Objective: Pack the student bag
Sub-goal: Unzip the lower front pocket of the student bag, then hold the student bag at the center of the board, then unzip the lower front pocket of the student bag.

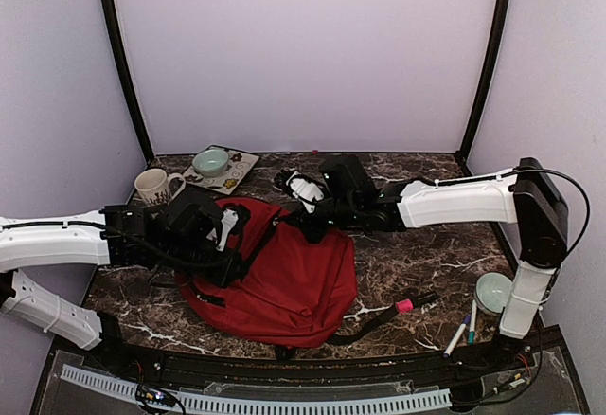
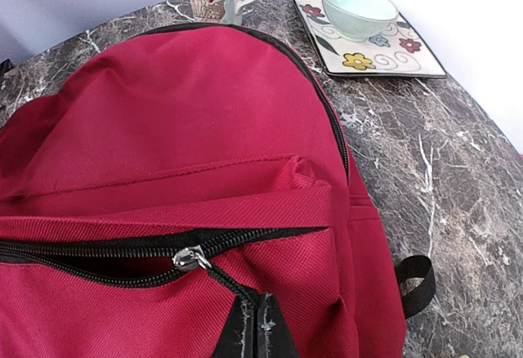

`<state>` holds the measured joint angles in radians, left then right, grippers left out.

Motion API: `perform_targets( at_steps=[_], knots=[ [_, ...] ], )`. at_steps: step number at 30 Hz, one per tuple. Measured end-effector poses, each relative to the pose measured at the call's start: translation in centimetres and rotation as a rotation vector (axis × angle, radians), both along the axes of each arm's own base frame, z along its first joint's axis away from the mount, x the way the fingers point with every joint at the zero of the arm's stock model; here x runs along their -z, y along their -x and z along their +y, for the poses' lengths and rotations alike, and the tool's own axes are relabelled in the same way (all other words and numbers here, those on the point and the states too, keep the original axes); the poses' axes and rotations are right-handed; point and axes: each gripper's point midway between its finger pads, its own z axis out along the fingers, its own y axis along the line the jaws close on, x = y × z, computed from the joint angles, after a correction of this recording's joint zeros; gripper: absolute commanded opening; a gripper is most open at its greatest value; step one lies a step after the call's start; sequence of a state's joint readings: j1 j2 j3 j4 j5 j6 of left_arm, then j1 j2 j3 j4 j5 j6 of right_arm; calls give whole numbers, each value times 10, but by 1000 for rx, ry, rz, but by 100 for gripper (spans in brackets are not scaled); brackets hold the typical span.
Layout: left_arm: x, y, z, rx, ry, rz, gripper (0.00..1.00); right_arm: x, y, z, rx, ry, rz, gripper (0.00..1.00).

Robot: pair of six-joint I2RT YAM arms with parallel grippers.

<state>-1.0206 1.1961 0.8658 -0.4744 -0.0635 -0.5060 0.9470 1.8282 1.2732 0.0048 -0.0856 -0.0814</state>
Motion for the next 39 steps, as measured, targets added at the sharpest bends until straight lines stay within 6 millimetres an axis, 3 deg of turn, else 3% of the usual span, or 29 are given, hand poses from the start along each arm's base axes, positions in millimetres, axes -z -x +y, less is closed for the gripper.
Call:
perform_targets(
  at_steps=[2, 4, 6, 12, 26, 35, 39],
  knots=[
    [-3, 0, -1, -1, 3, 1, 30, 2, -1, -2, -4, 10, 3, 0],
    [-8, 0, -2, 0, 3, 0, 36, 3, 0, -3, -15, 14, 8, 0],
    [-19, -3, -6, -1, 15, -10, 37, 4, 2, -2, -26, 14, 16, 0],
    [-27, -15, -17, -13, 0, -29, 37, 5, 7, -1, -47, 13, 33, 0],
    [-2, -29, -6, -54, -161, -48, 2, 4, 3, -3, -49, 21, 13, 0],
    [-11, -25, 2, -67, -129, -62, 0, -18, -37, -6, 49, -8, -8, 0],
    [-14, -24, 3, -73, -119, -63, 0, -13, -37, -7, 52, -10, 17, 0]
  ],
)
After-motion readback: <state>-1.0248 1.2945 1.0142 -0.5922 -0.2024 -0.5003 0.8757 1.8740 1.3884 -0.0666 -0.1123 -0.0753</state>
